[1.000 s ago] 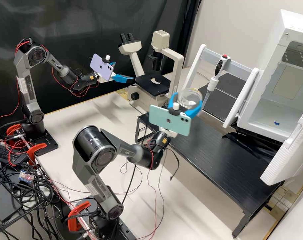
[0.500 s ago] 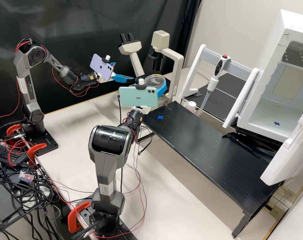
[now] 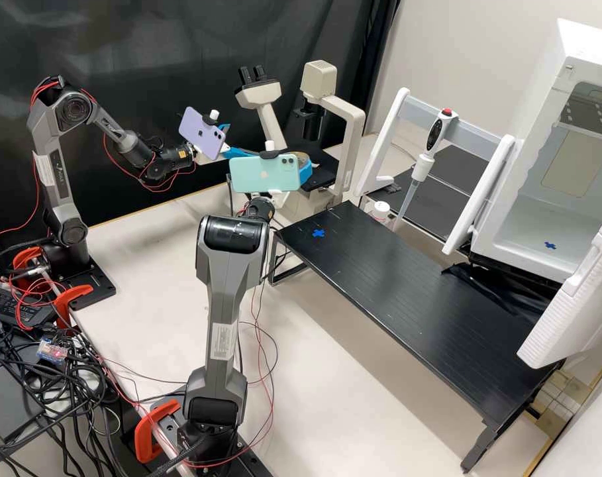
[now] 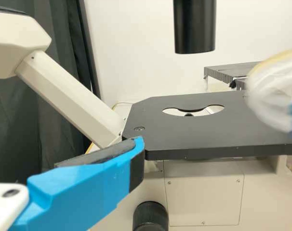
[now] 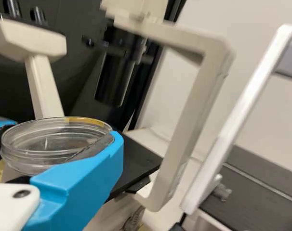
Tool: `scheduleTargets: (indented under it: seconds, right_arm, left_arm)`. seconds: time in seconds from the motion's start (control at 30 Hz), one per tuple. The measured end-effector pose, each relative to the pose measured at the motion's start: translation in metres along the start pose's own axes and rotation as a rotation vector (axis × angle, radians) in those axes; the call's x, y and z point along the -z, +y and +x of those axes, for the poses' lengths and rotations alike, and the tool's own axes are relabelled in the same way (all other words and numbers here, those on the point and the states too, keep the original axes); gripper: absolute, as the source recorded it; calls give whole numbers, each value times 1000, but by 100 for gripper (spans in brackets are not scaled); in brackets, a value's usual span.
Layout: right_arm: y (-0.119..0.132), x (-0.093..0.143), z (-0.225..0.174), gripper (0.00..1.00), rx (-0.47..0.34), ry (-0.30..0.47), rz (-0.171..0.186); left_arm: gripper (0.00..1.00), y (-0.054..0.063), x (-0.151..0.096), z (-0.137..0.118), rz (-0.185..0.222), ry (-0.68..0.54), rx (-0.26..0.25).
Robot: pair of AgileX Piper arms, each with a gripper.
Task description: Move the petri dish to the microscope
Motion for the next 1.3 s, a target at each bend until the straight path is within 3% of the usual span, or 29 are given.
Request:
scheduleTargets:
  seconds: [0.07, 0.2, 0.47, 0.63, 0.97, 1.3]
  right_arm:
    - [-6, -5, 11, 0, 18, -16, 8]
    - [-16, -11, 27, 0, 41, -34, 61]
    - [-29, -12, 51, 0, 43, -21, 129]
    - [-39, -12, 65, 0, 88, -32, 173]
    - [-43, -9, 90, 0, 134, -39, 190]
    - [-40, -22, 112, 0, 99, -104, 187]
  left_arm:
    - [100, 0, 0, 0, 0, 0, 0]
    - [100, 0, 0, 0, 0, 0, 0]
    - [100, 0, 0, 0, 0, 0, 0]
    - [100, 0, 0, 0, 0, 0, 0]
    - [100, 0, 0, 0, 0, 0, 0]
    - [100, 0, 0, 0, 0, 0, 0]
